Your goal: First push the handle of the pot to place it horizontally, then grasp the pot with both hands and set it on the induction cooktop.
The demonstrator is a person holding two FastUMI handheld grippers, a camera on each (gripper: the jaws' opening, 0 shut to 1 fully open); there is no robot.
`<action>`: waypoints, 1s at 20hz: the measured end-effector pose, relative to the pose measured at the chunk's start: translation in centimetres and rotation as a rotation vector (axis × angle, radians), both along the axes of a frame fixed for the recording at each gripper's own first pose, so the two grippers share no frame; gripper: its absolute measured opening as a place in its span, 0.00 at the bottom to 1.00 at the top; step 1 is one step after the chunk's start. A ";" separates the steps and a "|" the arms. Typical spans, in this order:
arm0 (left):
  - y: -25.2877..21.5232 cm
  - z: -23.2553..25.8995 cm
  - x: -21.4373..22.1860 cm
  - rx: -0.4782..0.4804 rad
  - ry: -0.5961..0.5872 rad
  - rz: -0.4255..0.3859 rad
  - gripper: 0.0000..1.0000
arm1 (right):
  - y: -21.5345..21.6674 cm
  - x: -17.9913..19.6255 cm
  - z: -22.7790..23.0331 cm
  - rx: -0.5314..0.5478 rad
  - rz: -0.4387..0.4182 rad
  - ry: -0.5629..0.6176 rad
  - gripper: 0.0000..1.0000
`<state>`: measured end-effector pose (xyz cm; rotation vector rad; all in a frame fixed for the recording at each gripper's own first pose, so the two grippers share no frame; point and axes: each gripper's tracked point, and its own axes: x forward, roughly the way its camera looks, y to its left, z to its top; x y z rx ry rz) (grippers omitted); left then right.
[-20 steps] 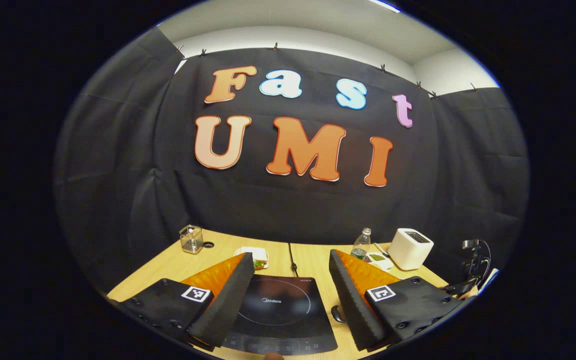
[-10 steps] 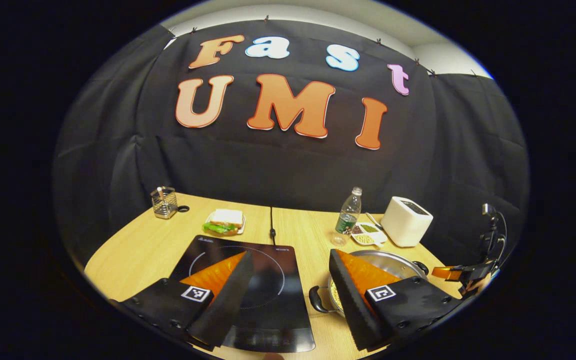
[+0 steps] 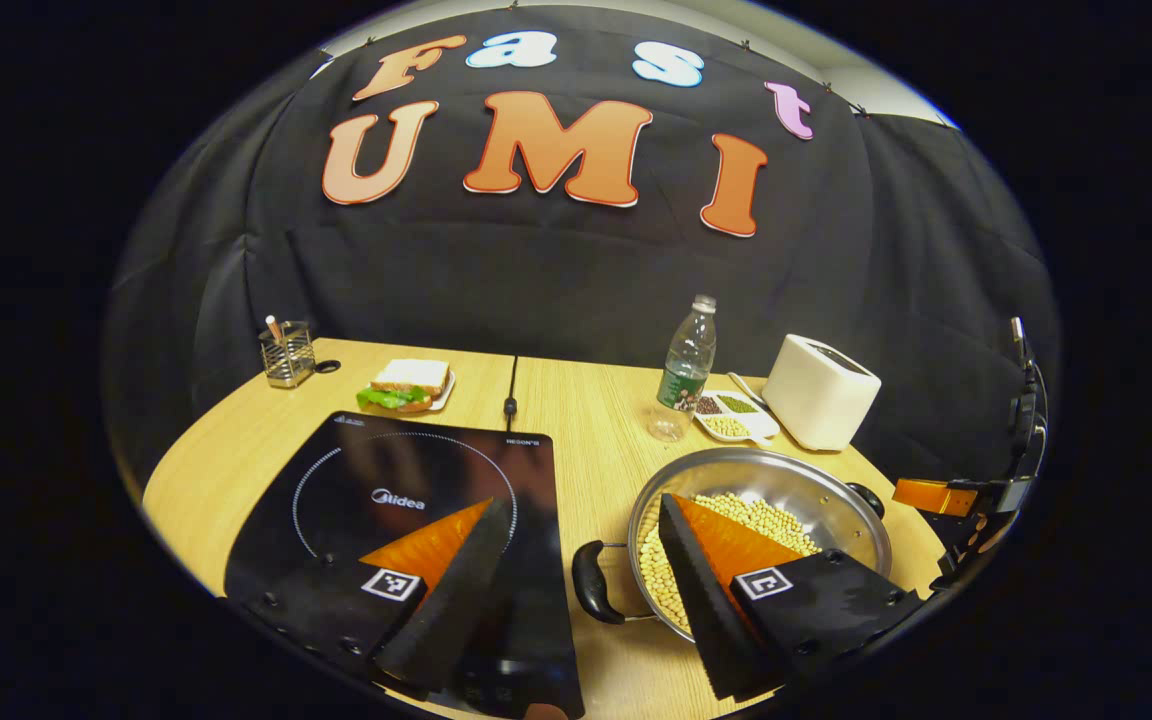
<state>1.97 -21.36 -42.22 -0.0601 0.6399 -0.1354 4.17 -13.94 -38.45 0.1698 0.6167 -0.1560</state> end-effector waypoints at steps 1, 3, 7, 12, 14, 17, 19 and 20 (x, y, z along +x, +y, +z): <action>-0.3 -0.9 -0.1 0.008 0.010 0.002 0.99 | 0.1 0.3 -0.1 -0.009 0.010 -0.006 0.39; -0.8 -2.4 -0.3 0.019 0.023 0.008 0.98 | 0.6 0.8 -0.5 -0.013 0.034 -0.008 0.52; -1.6 -4.2 -0.5 0.041 0.051 0.005 0.99 | 1.2 1.8 -2.1 -0.027 0.065 0.012 0.68; -2.3 -5.9 -0.5 0.049 0.096 0.006 0.98 | 1.7 2.6 -4.0 -0.016 0.083 0.060 0.71; -2.8 -6.9 -1.0 0.031 0.141 0.002 0.99 | 1.8 2.8 -4.6 -0.012 0.084 0.075 0.66; -3.1 -7.2 -1.1 0.044 0.158 -0.005 0.92 | 1.7 2.9 -5.3 -0.008 0.075 0.101 0.71; -2.5 -7.3 -1.0 0.066 0.158 0.006 0.88 | 1.7 3.0 -5.3 -0.005 0.072 0.103 0.67; -1.9 -7.5 -0.9 0.078 0.159 0.030 0.78 | 1.7 2.9 -5.4 -0.001 0.070 0.106 0.66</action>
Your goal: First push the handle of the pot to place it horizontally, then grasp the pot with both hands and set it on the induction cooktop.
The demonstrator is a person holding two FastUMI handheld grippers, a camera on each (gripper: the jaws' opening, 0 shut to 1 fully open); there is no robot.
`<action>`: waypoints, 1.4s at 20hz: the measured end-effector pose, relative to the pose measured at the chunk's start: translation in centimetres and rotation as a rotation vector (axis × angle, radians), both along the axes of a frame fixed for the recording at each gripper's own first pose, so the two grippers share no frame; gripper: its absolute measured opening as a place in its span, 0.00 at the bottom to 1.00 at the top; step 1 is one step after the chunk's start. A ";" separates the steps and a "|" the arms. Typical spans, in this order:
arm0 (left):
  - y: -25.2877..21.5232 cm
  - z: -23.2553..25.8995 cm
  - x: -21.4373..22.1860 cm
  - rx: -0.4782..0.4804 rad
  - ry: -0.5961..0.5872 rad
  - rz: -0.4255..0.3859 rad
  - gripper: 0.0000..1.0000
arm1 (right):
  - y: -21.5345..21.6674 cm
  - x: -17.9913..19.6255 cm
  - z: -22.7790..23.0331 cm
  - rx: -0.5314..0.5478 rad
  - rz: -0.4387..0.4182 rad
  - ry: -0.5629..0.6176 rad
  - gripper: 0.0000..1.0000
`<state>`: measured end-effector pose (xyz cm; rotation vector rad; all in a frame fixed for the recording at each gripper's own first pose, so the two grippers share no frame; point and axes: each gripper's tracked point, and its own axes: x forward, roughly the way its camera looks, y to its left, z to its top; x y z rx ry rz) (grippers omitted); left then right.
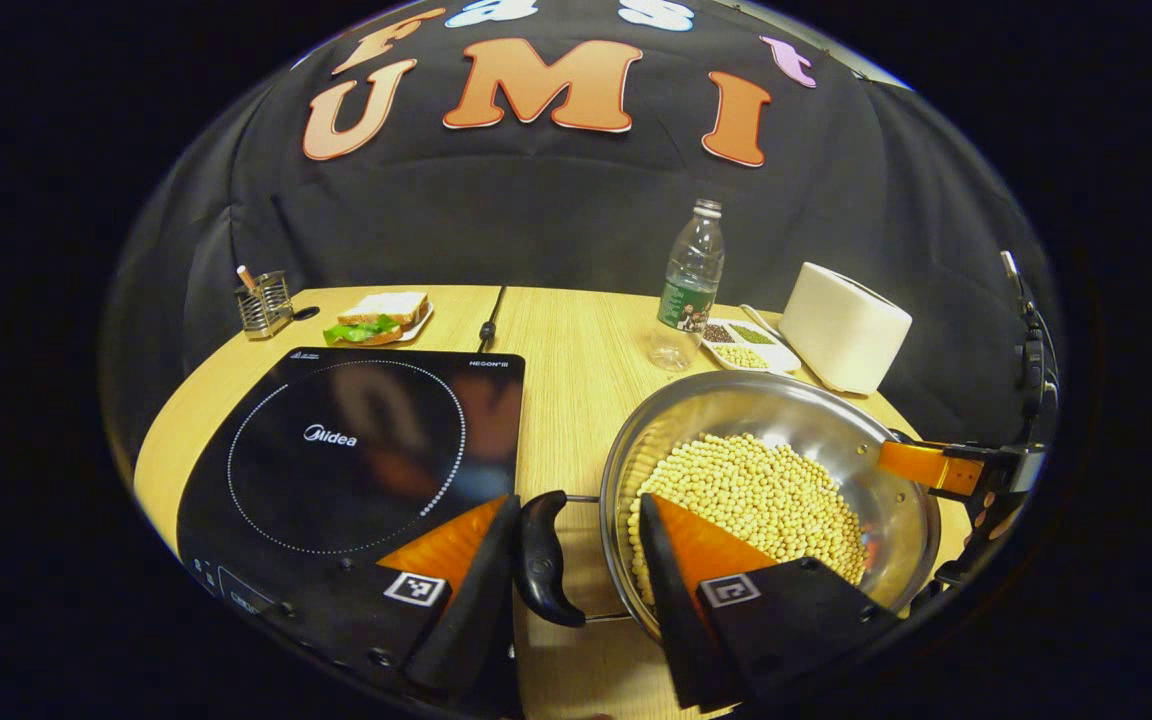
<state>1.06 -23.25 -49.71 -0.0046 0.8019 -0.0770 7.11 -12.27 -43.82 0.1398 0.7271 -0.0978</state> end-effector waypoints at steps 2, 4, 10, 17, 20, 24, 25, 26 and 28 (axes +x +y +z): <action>-0.1 0.0 -0.2 -0.028 0.013 0.009 0.64 | 0.0 0.1 -0.1 0.001 -0.006 -0.001 0.64; -0.2 -0.1 -0.2 -0.045 0.038 0.006 0.59 | 0.2 0.1 0.0 -0.001 -0.001 -0.007 0.61; -0.3 0.0 -0.5 -0.050 0.108 0.022 0.51 | 0.1 0.1 0.1 0.038 -0.026 -0.018 0.46; -0.6 2.1 -1.2 -0.035 0.144 0.016 0.53 | -0.1 -1.1 2.1 0.079 -0.077 -0.027 0.46; -0.8 3.9 -0.7 -0.029 0.117 -0.002 0.50 | -0.1 -1.1 3.7 0.094 -0.094 -0.043 0.46; -0.6 6.7 0.1 -0.035 0.097 -0.013 0.50 | 0.3 -0.8 6.2 0.098 -0.105 -0.076 0.46; -0.4 7.2 0.4 -0.038 0.094 -0.011 0.51 | 0.4 -0.7 6.8 0.098 -0.104 -0.083 0.45; -0.2 7.9 0.5 -0.040 0.091 -0.012 0.51 | 0.4 -0.7 7.4 0.098 -0.104 -0.090 0.46; 0.2 9.1 0.8 -0.038 0.081 -0.012 0.50 | 1.0 -0.6 8.5 0.101 -0.101 -0.099 0.46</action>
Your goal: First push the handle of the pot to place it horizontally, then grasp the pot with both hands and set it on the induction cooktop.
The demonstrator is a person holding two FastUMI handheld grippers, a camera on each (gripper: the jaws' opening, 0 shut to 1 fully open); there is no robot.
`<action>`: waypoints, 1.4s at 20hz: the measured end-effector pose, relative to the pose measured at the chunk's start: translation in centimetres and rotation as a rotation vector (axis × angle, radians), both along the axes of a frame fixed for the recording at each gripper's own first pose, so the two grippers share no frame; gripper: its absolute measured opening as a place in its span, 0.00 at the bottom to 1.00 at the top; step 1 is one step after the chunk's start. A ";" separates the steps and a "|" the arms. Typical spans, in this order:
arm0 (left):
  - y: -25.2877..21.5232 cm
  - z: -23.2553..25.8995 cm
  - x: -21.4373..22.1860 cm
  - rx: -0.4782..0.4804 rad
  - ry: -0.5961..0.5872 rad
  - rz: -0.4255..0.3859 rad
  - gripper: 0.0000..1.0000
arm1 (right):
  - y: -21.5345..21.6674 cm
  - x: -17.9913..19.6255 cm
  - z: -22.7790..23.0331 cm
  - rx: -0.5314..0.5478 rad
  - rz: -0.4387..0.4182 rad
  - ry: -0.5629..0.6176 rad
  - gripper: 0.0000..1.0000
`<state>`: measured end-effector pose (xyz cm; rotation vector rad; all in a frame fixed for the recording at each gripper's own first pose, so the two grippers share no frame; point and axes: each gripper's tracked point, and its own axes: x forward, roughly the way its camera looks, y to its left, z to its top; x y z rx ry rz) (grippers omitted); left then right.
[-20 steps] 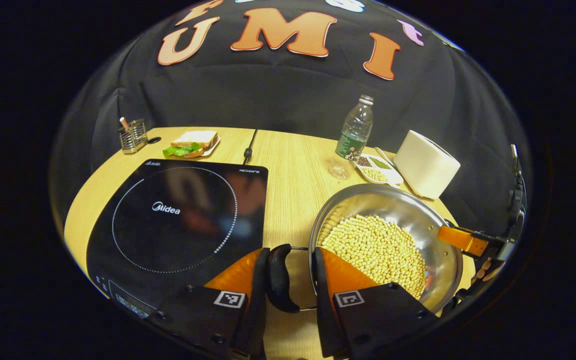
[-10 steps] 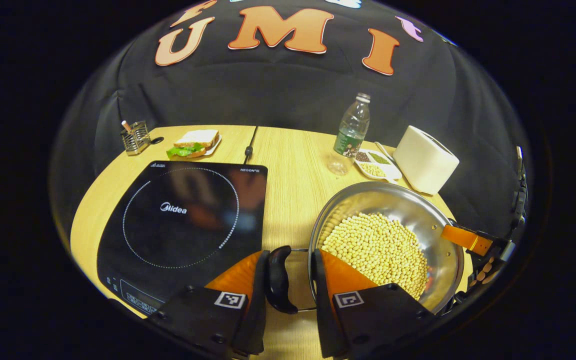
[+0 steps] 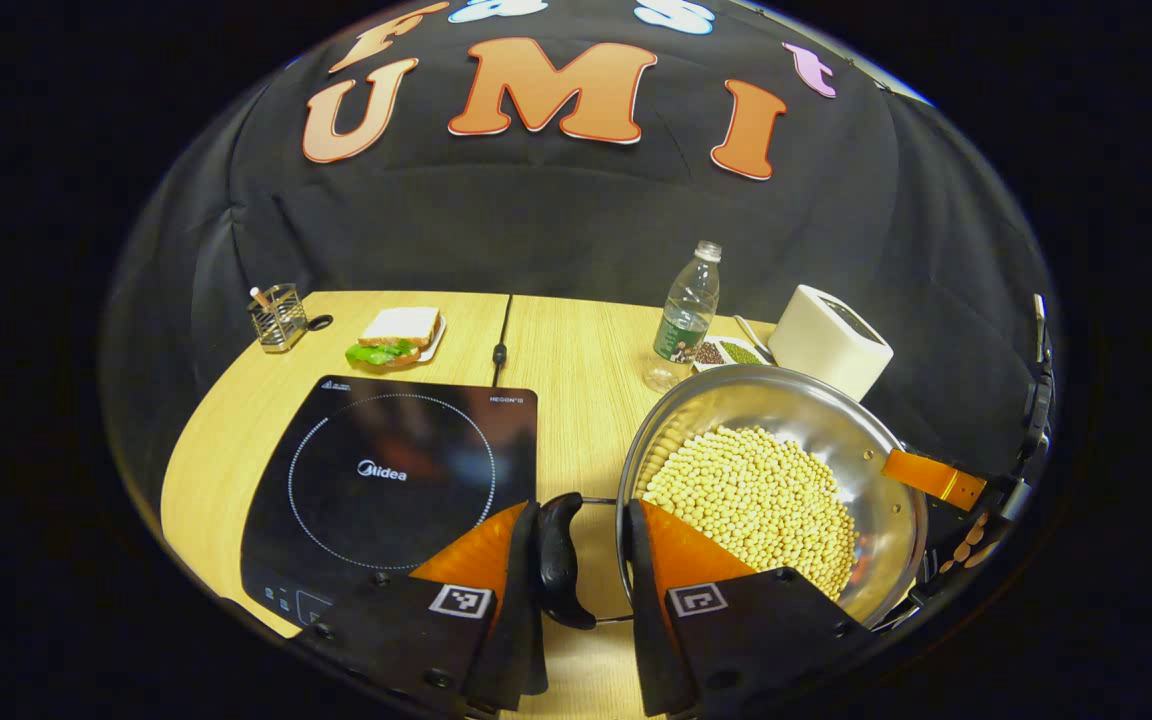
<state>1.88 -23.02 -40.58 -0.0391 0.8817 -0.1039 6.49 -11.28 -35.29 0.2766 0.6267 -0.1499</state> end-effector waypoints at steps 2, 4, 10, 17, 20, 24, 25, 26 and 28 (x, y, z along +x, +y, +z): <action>0.8 1.2 0.4 0.004 -0.015 -0.001 0.50 | 0.9 0.4 0.8 0.010 0.000 -0.008 0.45; 1.6 2.2 0.6 0.003 -0.022 0.007 0.50 | 1.8 0.6 1.6 0.016 0.001 -0.016 0.46; 4.9 4.9 1.2 -0.001 -0.038 0.018 0.48 | 4.8 1.1 4.3 0.019 0.011 -0.039 0.45; 10.9 7.5 1.8 -0.004 -0.054 0.063 0.53 | 10.4 2.4 6.7 0.033 0.050 -0.064 0.45; 14.1 8.1 1.9 0.004 -0.058 0.083 0.50 | 13.3 2.9 7.1 0.041 0.075 -0.069 0.45; 18.1 8.6 2.0 0.018 -0.054 0.103 0.53 | 17.0 3.3 7.3 0.050 0.105 -0.070 0.45; 19.0 8.8 2.1 0.019 -0.053 0.110 0.50 | 17.9 3.5 7.4 0.058 0.108 -0.070 0.45; 19.8 8.6 2.1 0.023 -0.054 0.118 0.50 | 18.8 3.6 7.2 0.063 0.115 -0.069 0.45; 21.7 8.5 2.0 0.036 -0.053 0.129 0.50 | 20.4 3.9 7.0 0.069 0.128 -0.067 0.40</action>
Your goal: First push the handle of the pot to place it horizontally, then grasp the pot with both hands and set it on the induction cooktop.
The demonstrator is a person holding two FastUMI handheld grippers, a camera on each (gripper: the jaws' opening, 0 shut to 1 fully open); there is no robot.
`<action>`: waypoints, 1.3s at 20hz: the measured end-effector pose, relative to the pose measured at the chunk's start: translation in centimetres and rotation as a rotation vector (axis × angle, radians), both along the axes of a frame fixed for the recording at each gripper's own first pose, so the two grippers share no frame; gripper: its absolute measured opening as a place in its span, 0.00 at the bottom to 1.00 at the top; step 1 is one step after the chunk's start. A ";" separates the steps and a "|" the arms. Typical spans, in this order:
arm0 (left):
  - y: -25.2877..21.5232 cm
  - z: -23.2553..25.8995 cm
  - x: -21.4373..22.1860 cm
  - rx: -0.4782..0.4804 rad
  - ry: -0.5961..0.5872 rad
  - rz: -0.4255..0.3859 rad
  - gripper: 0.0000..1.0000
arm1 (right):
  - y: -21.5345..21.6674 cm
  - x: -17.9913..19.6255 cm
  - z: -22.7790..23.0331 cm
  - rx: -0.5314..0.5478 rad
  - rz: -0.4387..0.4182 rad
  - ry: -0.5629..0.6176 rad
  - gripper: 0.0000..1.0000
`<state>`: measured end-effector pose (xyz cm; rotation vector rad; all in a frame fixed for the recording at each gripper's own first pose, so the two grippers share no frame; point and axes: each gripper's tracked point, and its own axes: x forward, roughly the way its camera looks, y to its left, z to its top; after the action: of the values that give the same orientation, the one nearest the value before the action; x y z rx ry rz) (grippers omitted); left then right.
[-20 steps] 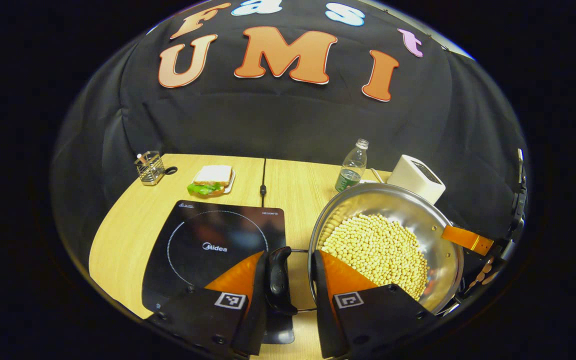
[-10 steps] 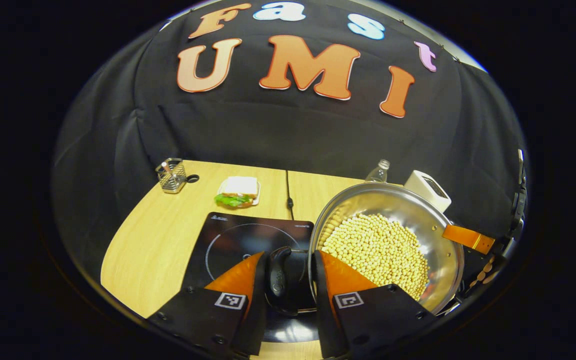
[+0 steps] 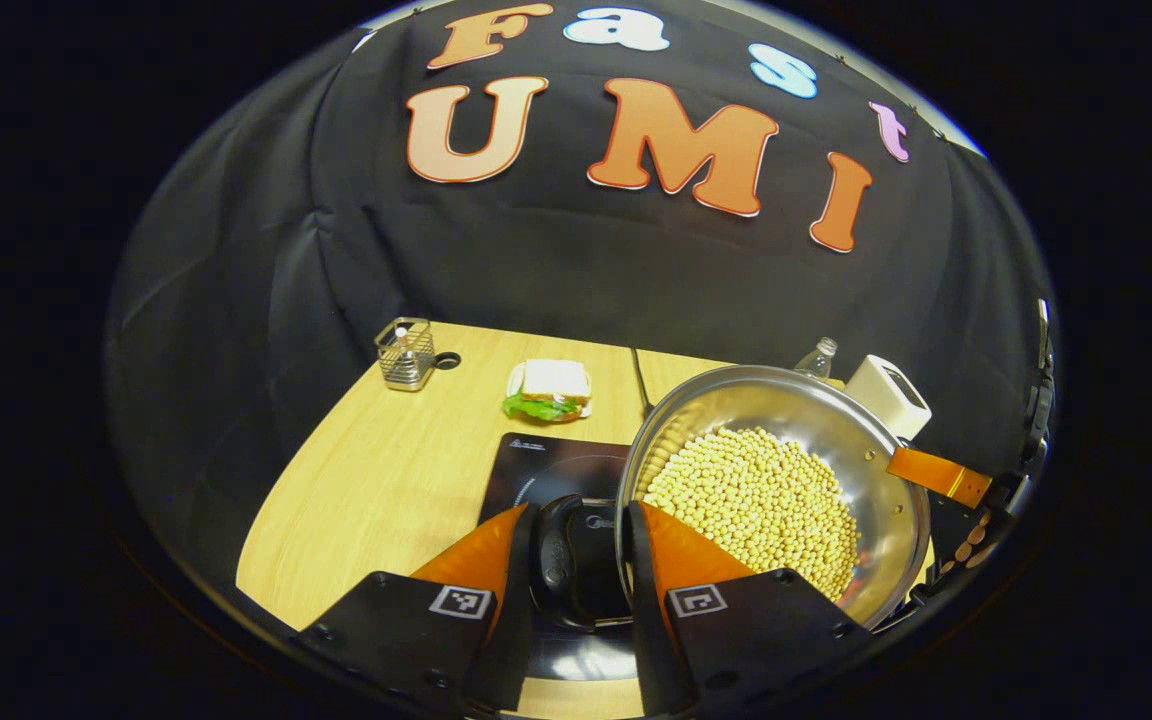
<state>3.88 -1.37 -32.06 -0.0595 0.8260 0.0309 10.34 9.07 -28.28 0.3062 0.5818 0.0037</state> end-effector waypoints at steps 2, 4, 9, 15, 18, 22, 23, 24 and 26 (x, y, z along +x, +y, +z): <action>1.6 -0.1 0.0 0.005 0.005 0.011 0.50 | 1.4 0.3 -0.3 0.007 0.011 0.004 0.45; 3.1 -0.7 0.0 0.009 0.011 0.016 0.50 | 2.8 0.5 -0.7 0.004 0.023 0.004 0.45; 6.3 -2.4 -0.3 0.009 0.040 0.031 0.50 | 5.5 1.5 -2.5 -0.002 0.047 0.025 0.45; 8.9 -5.8 0.7 0.009 0.074 0.030 0.51 | 7.8 2.3 -5.3 0.001 0.050 0.051 0.45; 8.6 -6.3 1.3 0.022 0.091 0.028 0.53 | 8.7 2.4 -6.9 0.017 0.051 0.077 0.45; 9.6 -8.0 1.4 0.015 0.099 0.022 0.53 | 8.9 2.4 -8.0 0.005 0.053 0.080 0.45; 9.8 -8.4 1.4 0.010 0.102 0.021 0.53 | 8.9 2.5 -8.1 -0.003 0.054 0.080 0.45; 9.8 -8.7 1.4 0.007 0.104 0.019 0.53 | 9.1 2.5 -8.3 -0.007 0.054 0.082 0.46; 9.7 -9.1 1.5 0.012 0.108 0.013 0.51 | 9.1 2.6 -8.8 0.001 0.054 0.097 0.45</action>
<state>5.43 8.33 -41.12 -0.0521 0.9336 0.0512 12.93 18.22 -37.11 0.2929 0.6867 0.0415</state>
